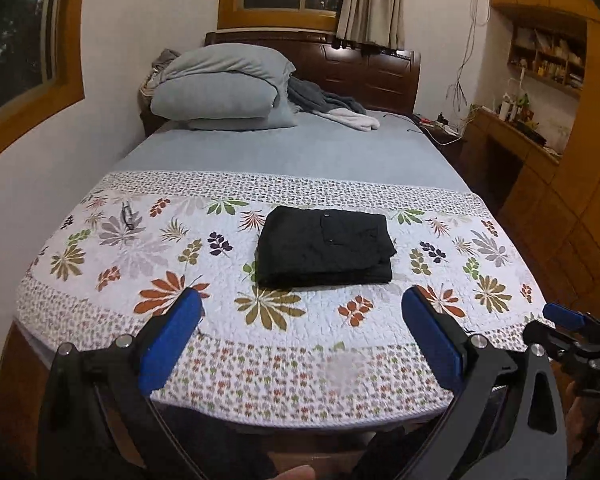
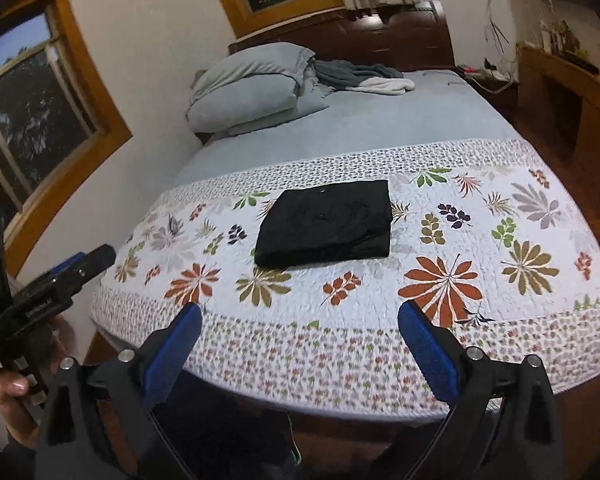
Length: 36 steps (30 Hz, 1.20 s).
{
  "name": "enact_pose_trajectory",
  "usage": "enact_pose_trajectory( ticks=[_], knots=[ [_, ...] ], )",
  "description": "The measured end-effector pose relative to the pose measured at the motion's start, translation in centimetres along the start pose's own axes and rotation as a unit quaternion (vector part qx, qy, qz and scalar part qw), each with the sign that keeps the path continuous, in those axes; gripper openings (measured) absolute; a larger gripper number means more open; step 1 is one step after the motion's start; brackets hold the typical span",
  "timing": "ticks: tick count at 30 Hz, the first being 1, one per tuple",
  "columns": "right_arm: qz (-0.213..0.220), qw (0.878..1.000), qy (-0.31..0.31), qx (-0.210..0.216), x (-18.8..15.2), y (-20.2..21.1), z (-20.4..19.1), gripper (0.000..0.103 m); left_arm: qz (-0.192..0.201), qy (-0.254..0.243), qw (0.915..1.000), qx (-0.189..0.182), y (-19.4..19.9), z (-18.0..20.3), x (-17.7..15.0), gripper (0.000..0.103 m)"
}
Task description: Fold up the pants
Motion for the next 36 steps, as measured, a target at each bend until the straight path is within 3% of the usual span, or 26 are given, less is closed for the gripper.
enact_pose_trajectory(
  ticks=[9, 15, 25, 36],
  knots=[
    [0.036, 0.998, 0.04, -0.015, -0.9, 5.5, -2.7, 0.099, 0.005, -0.003, 0.9998, 0.018, 6.4, 0.9, -2.1, 0.1],
    [0.049, 0.998, 0.051, -0.006, -1.1, 7.5, -4.3, 0.099, 0.011, -0.002, 0.9999, 0.003, 9.1, 1.8, -3.1, 0.1],
    [0.047, 0.997, 0.059, -0.013, -2.1, 8.6, -5.5, 0.099, 0.038, 0.005, 0.9989, 0.028, 11.4, 1.0, -2.3, 0.1],
    [0.068, 0.994, 0.081, -0.04, -0.1, 9.3, -5.6, 0.099, 0.039, 0.0, 0.9983, 0.045, 11.3, 1.0, -1.4, 0.1]
  ],
)
Point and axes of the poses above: each gripper's, at about its wrist camera, not at the fingertips, and y roughly against the way its jaws point, z to its right, x to its top, the point moved 9 cm from there along -y, roughly the way its jaws point, and after that the axes turned 8 degrees about -x, right-handed, at the moved point
